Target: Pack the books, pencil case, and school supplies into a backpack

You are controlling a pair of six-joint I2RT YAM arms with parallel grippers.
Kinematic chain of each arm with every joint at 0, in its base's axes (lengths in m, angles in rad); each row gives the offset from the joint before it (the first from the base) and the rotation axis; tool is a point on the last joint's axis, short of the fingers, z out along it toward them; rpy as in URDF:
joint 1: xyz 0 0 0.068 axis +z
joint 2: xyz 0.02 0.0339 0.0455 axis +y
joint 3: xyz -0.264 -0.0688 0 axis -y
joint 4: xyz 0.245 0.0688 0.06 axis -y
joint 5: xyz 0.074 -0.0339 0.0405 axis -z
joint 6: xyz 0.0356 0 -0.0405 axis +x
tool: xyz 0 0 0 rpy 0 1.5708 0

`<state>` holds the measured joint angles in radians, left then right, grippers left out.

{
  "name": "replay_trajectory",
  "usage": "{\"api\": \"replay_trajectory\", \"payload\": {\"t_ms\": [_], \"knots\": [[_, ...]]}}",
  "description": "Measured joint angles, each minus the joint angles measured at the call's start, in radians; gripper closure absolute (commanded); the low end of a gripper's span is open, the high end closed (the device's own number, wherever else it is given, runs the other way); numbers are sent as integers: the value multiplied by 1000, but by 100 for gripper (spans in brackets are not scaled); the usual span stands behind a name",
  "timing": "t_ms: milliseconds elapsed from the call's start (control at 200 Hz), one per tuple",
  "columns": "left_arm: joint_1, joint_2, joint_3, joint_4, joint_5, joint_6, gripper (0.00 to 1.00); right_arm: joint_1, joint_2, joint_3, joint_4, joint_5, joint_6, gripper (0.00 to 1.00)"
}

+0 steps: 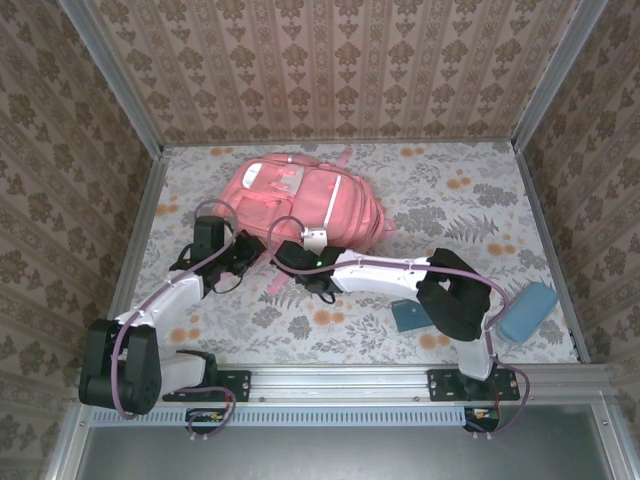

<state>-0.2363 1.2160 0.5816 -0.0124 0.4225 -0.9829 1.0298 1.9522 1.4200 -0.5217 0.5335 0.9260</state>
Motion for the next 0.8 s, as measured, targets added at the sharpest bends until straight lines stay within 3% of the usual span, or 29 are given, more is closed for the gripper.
{"api": "replay_trajectory", "payload": {"t_ms": [315, 450, 605, 800], "knots": [[-7, 0, 14, -11, -2, 0, 100, -11, 67, 71, -15, 25, -21, 59], [-8, 0, 15, -11, -2, 0, 100, -11, 86, 89, -45, 43, -13, 66], [-14, 0, 15, -13, -3, 2, 100, -17, 86, 90, -87, 83, -3, 82], [-18, 0, 15, -23, -3, 8, 100, -17, 86, 101, -105, 91, -26, 81]]}}
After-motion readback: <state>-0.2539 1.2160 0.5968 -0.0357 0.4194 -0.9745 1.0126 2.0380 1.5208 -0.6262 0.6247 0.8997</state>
